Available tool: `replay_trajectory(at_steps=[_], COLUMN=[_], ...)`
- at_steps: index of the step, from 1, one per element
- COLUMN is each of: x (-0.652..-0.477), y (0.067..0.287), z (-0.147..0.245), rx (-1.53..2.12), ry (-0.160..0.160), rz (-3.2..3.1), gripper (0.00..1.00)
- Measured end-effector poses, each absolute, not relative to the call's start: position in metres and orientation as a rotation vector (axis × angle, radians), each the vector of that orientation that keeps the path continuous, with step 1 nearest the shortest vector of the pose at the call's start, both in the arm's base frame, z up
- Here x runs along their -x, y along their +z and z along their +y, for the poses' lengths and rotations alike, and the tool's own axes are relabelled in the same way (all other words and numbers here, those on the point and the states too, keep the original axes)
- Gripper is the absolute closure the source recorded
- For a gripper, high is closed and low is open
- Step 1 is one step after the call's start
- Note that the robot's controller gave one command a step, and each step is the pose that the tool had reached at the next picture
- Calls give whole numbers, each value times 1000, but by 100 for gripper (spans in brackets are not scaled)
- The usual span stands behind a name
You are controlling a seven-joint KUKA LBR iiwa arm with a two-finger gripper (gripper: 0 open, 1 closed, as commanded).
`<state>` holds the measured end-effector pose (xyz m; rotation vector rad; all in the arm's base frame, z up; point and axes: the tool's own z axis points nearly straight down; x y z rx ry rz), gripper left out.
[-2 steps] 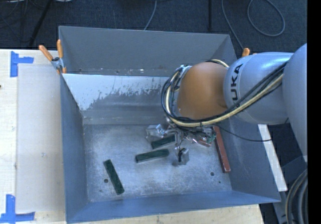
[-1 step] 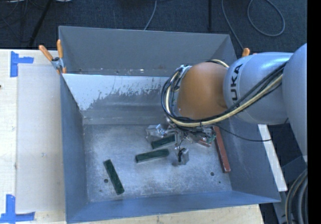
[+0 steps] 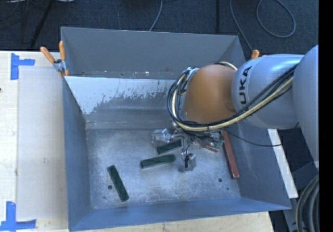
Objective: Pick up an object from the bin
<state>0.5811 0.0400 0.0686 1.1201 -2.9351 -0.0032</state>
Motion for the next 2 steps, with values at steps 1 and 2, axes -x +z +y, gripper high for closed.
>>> replay_trajectory(at_steps=[1,2], x=[-581,-582], y=[68,69], z=[40,40], rx=[-1118,-1118], ry=[-4,-3], rz=[-2936,-2938], gripper=[0,100])
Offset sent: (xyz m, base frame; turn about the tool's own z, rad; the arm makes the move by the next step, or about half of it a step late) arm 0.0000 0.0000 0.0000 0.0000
